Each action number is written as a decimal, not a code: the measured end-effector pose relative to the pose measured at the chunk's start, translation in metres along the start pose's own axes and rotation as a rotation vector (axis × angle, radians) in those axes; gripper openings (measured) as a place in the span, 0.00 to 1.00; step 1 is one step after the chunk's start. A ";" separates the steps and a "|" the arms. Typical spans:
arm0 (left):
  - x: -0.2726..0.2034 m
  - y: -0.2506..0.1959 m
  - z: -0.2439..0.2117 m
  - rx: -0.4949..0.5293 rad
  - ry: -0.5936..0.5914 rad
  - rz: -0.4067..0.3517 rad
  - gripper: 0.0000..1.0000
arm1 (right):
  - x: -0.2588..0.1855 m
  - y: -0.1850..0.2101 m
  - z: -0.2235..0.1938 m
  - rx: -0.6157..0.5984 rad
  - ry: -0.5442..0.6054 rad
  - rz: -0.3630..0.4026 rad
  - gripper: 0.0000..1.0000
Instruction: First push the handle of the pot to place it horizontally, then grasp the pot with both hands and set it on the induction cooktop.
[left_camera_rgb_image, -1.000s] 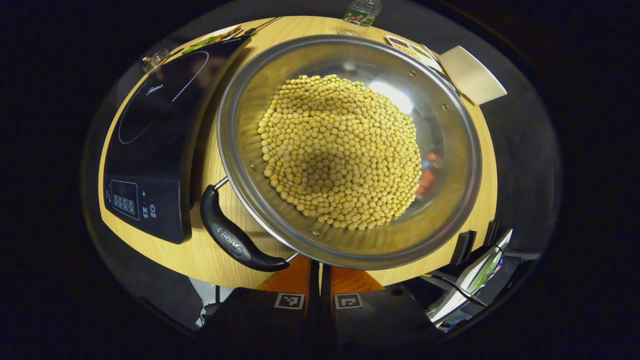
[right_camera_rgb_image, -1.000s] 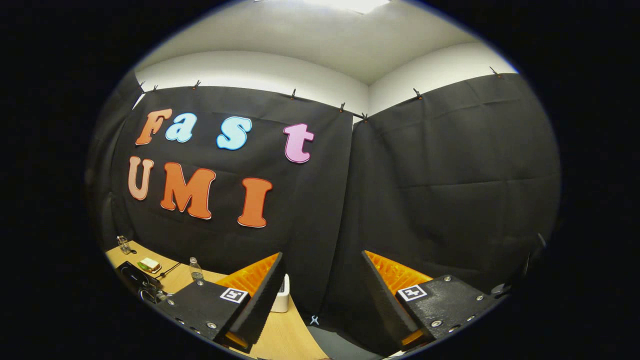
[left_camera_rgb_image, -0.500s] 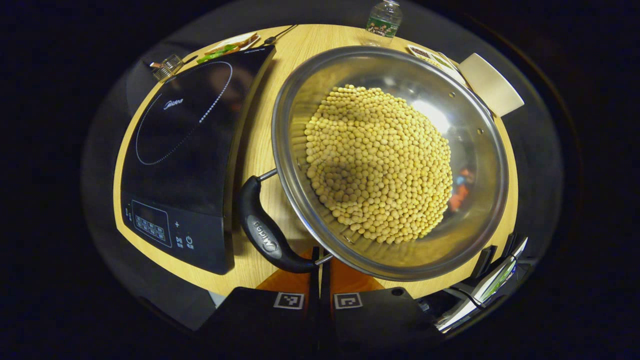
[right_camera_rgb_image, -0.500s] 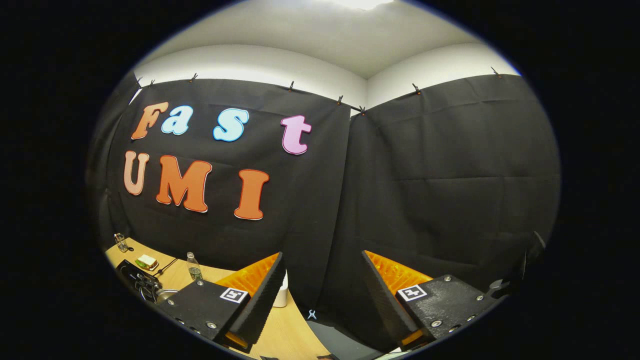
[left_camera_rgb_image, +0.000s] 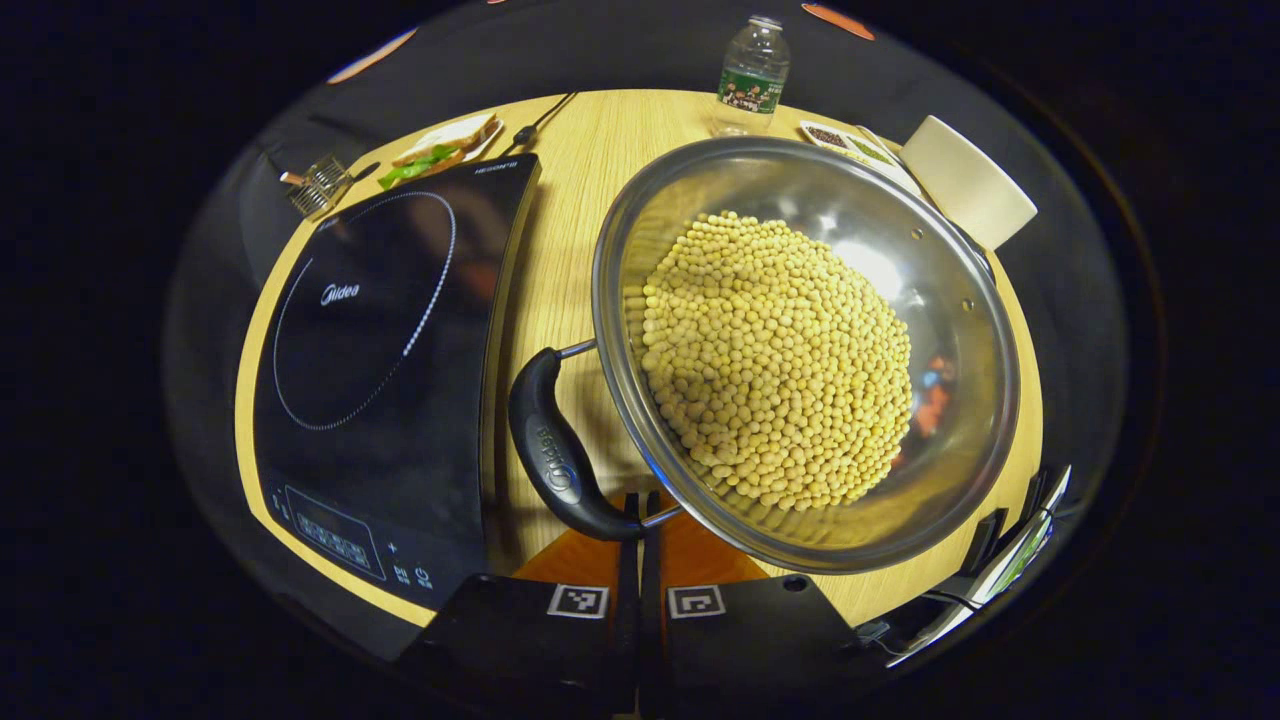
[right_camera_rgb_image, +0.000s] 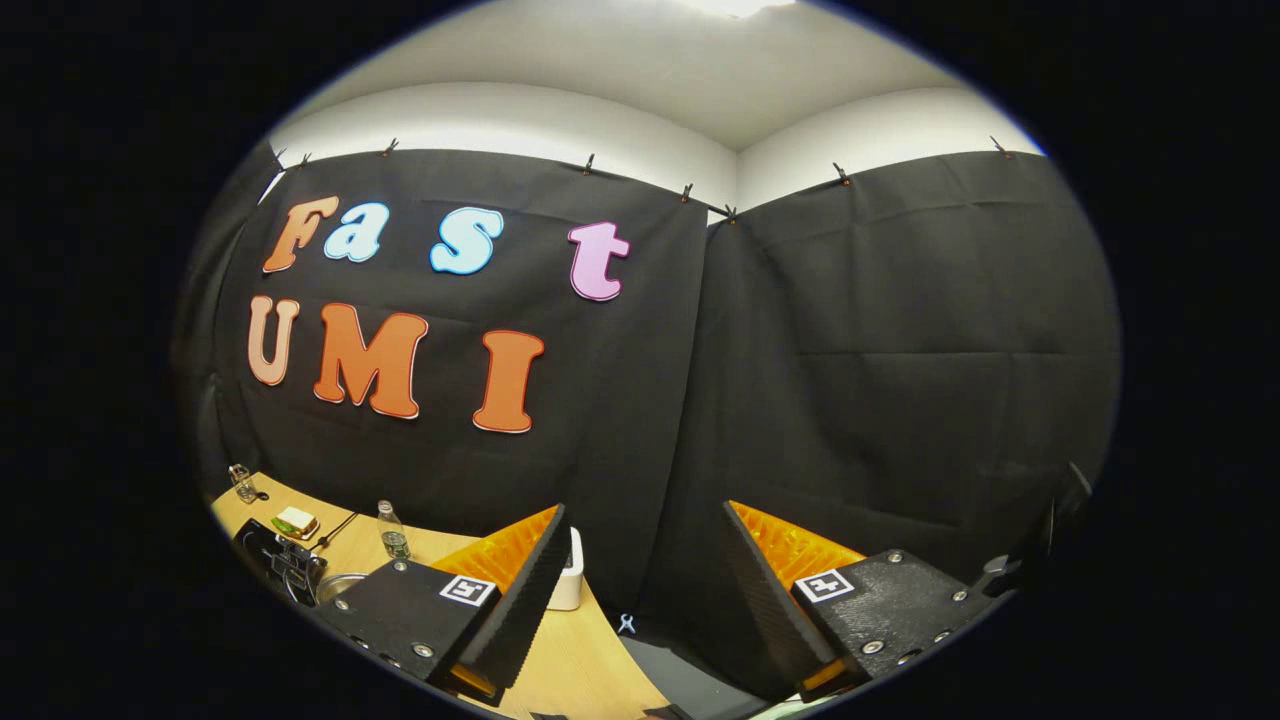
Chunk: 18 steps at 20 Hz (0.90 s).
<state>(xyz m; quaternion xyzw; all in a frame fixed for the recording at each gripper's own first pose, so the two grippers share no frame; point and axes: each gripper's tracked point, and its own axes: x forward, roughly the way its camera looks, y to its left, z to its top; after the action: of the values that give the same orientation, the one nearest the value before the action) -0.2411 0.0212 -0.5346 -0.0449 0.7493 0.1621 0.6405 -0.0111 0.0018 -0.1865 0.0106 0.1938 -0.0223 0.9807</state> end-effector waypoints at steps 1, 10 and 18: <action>0.001 -0.001 0.002 0.012 -0.012 -0.005 0.08 | 0.000 0.001 -0.001 0.000 0.004 -0.003 0.93; -0.003 0.003 0.032 0.144 -0.091 -0.042 0.08 | 0.001 0.011 -0.011 0.001 0.052 -0.031 0.97; -0.007 0.007 0.057 0.206 -0.139 -0.048 0.08 | 0.006 0.025 -0.027 0.008 0.104 -0.035 0.97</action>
<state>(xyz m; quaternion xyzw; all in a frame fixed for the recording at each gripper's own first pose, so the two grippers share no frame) -0.1882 0.0439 -0.5337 0.0148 0.7145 0.0717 0.6958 -0.0144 0.0273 -0.2133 0.0124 0.2444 -0.0396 0.9688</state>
